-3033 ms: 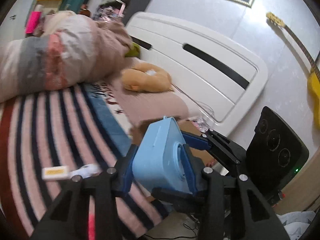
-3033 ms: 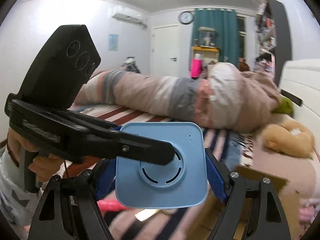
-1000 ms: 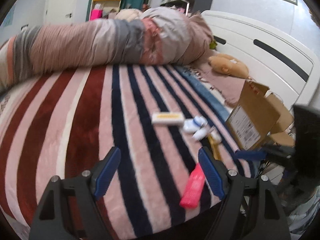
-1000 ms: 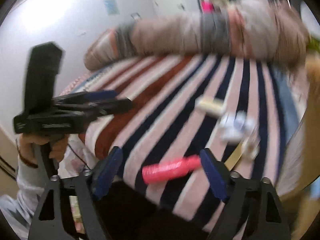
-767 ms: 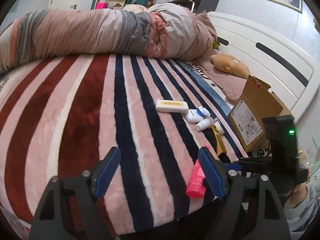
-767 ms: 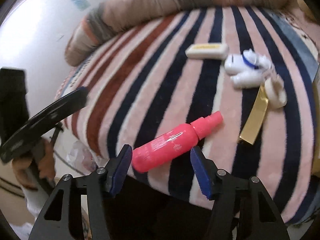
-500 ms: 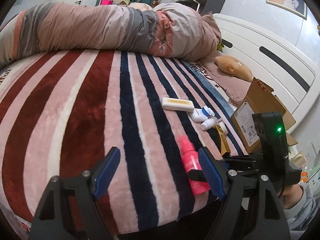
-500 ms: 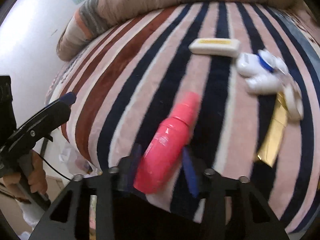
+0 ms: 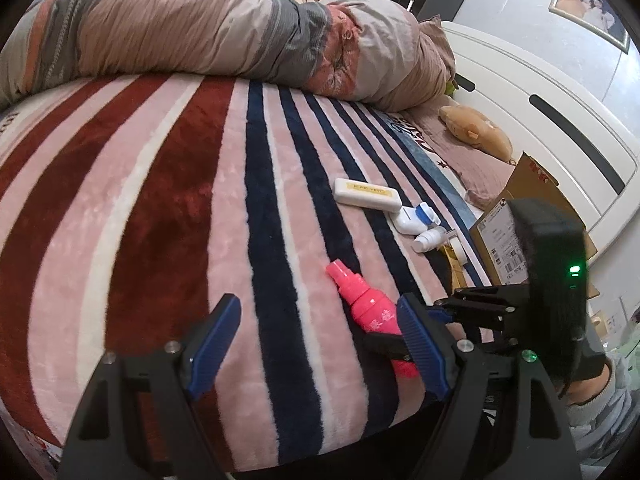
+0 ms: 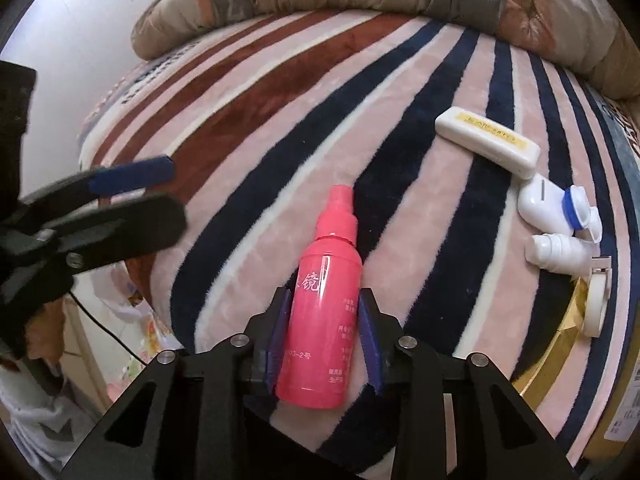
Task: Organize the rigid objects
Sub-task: 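Grasp the pink spray bottle with the right gripper, then carry the pink bottle with the right gripper into the cardboard box and release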
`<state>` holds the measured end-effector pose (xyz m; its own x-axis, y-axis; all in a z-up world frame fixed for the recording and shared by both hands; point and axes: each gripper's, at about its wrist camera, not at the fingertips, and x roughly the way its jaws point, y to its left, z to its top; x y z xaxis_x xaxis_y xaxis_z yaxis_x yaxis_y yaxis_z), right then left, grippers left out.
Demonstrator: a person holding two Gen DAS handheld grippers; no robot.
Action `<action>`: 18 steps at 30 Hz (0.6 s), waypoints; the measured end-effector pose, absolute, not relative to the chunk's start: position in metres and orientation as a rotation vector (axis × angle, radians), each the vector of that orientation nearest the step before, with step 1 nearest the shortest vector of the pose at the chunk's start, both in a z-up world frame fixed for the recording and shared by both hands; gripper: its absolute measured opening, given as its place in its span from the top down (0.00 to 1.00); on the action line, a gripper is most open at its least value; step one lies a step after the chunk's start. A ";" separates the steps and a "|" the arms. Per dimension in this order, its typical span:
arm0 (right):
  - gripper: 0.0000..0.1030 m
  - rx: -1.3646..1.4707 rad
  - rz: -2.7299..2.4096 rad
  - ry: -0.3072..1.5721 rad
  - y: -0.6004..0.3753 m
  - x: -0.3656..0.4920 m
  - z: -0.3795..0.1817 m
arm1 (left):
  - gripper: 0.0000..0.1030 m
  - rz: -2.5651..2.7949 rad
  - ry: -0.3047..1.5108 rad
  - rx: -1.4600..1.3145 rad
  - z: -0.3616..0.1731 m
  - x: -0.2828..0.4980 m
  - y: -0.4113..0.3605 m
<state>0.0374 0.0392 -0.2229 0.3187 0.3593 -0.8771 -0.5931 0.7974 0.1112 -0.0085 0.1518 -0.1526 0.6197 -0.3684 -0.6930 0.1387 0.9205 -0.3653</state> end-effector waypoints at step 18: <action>0.73 -0.160 0.811 0.667 -0.012 -0.024 -0.097 | 0.68 -0.618 0.686 -0.300 -0.044 -0.001 0.068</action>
<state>-0.0242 -0.0118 -0.0967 0.4987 0.6182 -0.6075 -0.7154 0.6893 0.1143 -0.0011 0.0680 -0.0442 0.6060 -0.6207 -0.4974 0.4306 0.7818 -0.4509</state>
